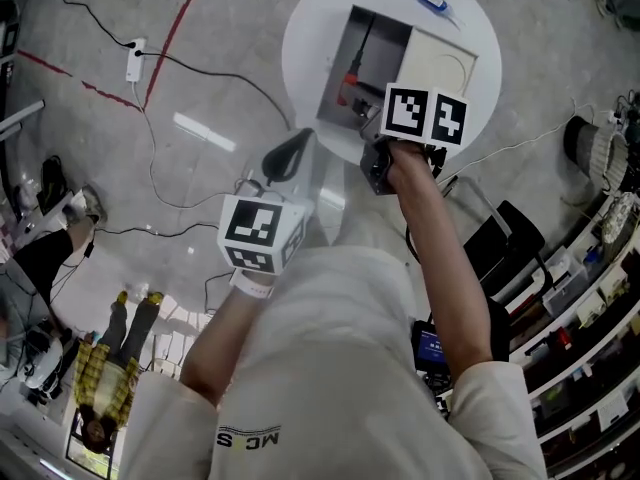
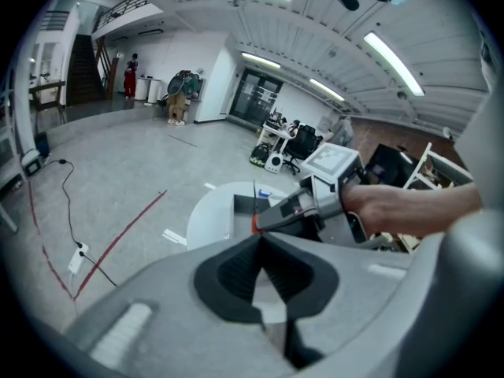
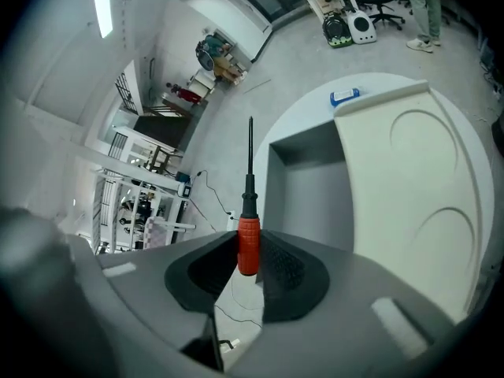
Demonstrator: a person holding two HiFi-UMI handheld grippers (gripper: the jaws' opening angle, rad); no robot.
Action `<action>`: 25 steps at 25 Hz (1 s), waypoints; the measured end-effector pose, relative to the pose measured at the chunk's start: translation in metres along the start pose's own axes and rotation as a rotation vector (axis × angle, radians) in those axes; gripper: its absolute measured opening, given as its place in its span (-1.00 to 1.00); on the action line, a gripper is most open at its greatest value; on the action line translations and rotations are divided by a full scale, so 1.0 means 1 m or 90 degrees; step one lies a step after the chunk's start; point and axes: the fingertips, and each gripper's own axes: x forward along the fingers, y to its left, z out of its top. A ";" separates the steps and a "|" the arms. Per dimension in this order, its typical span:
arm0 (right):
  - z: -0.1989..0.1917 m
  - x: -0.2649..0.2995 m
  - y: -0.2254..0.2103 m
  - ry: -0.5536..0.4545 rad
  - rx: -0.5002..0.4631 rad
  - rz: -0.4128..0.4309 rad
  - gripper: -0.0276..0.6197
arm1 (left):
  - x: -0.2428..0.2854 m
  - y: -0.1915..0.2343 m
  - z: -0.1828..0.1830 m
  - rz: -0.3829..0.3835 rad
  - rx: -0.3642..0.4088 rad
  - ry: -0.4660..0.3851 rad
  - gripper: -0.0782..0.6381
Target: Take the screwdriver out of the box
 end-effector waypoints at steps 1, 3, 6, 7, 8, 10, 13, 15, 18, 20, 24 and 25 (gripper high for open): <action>0.001 -0.005 0.005 -0.011 -0.003 0.004 -0.66 | -0.004 0.000 0.003 -0.001 0.003 -0.002 -0.78; 0.004 -0.017 0.016 -0.033 -0.004 0.017 -0.66 | -0.011 -0.002 0.008 -0.002 0.009 -0.006 -0.78; 0.005 -0.038 0.026 -0.060 -0.006 0.028 -0.66 | -0.020 -0.009 0.016 -0.003 0.020 -0.013 -0.78; 0.006 -0.046 0.029 -0.069 -0.008 0.031 -0.66 | -0.022 -0.013 0.019 -0.003 0.024 -0.015 -0.78; 0.008 -0.053 0.032 -0.078 -0.011 0.034 -0.66 | -0.025 -0.015 0.023 -0.003 0.028 -0.017 -0.78; 0.012 -0.068 0.042 -0.099 -0.020 0.041 -0.66 | -0.030 -0.020 0.032 -0.005 0.035 -0.023 -0.78; 0.017 -0.087 0.061 -0.126 -0.038 0.052 -0.66 | -0.042 -0.022 0.047 -0.009 0.048 -0.035 -0.78; 0.017 -0.099 0.074 -0.144 -0.051 0.057 -0.66 | -0.051 -0.025 0.054 -0.014 0.056 -0.043 -0.78; 0.016 -0.120 0.089 -0.171 -0.067 0.069 -0.66 | -0.062 -0.030 0.063 -0.019 0.064 -0.054 -0.78; 0.016 -0.133 0.095 -0.186 -0.076 0.077 -0.66 | -0.067 -0.036 0.071 -0.023 0.069 -0.061 -0.78; 0.016 -0.158 0.114 -0.223 -0.106 0.088 -0.66 | -0.077 -0.039 0.087 -0.026 0.082 -0.073 -0.78; 0.016 -0.164 0.119 -0.236 -0.118 0.088 -0.66 | -0.081 -0.039 0.091 -0.026 0.086 -0.076 -0.78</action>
